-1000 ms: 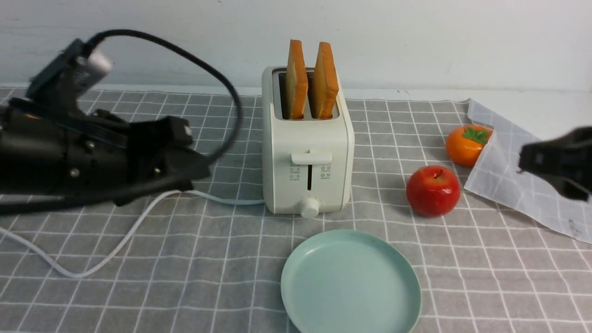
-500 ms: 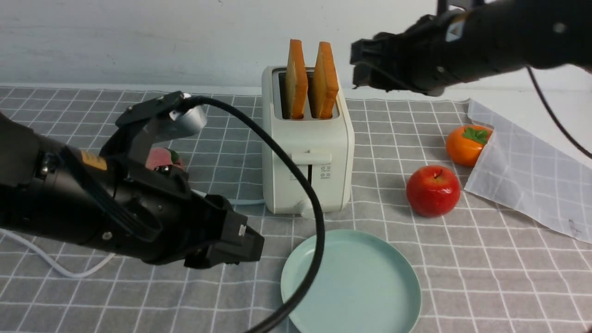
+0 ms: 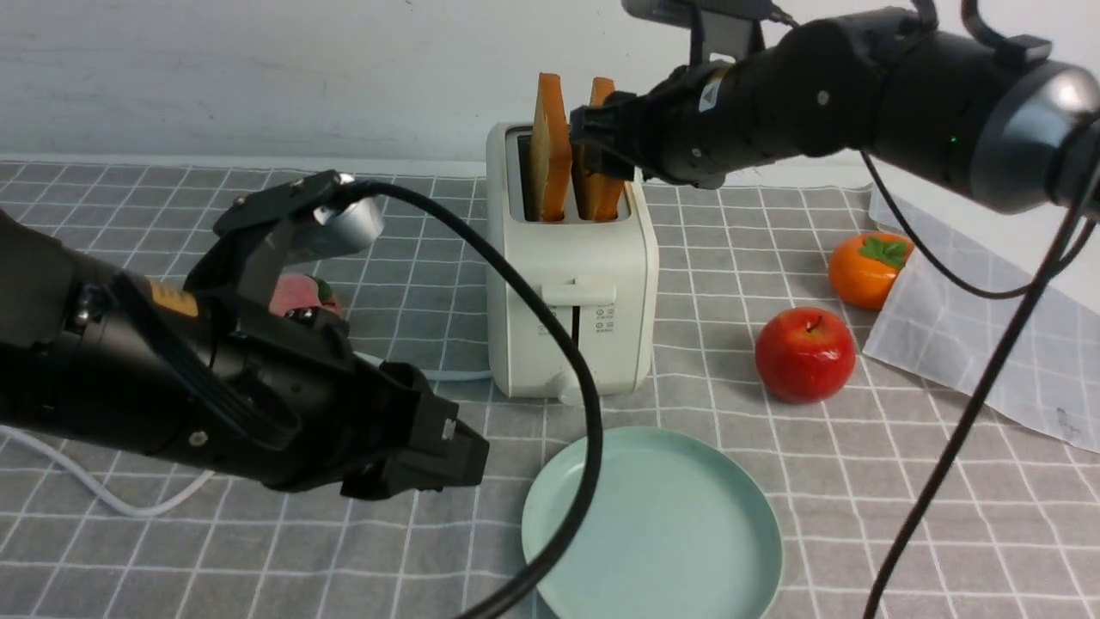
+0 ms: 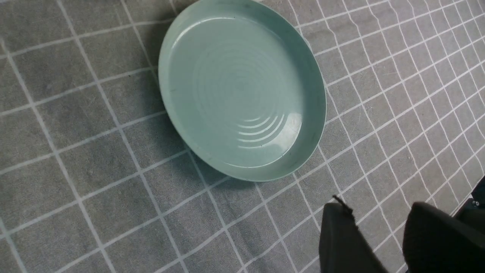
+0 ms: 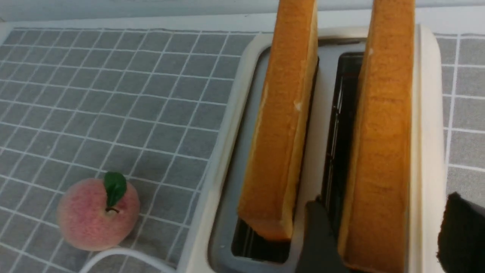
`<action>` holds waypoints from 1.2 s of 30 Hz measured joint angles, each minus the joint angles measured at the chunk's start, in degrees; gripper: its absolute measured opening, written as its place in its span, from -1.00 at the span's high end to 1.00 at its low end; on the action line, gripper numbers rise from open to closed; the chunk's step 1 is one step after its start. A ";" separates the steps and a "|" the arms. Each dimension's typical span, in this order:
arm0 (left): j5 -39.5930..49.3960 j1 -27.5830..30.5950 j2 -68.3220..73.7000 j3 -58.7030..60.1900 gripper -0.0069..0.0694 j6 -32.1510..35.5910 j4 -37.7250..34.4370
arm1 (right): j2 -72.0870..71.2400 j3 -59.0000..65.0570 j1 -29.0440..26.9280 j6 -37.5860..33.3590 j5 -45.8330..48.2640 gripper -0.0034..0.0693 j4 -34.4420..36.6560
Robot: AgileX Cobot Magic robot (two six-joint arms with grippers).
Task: Take toasted bread from bread machine on grey coffee table place on plate.
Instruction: 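Grasp the toast slice in the toaster and pull it up out of the slot with the right gripper, then place the held slice of bread on top of the slice on the plate with the right gripper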
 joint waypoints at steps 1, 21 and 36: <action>0.02 0.00 0.00 0.00 0.19 0.00 0.00 | 0.84 0.00 0.00 0.00 -0.41 -0.11 -0.80; -2.03 0.00 0.00 0.00 0.19 0.00 0.00 | -21.99 -0.58 0.00 -5.52 18.43 0.60 -25.82; -8.65 0.00 0.00 0.00 0.19 0.00 -0.10 | -23.83 28.87 0.00 -18.97 25.54 0.60 15.21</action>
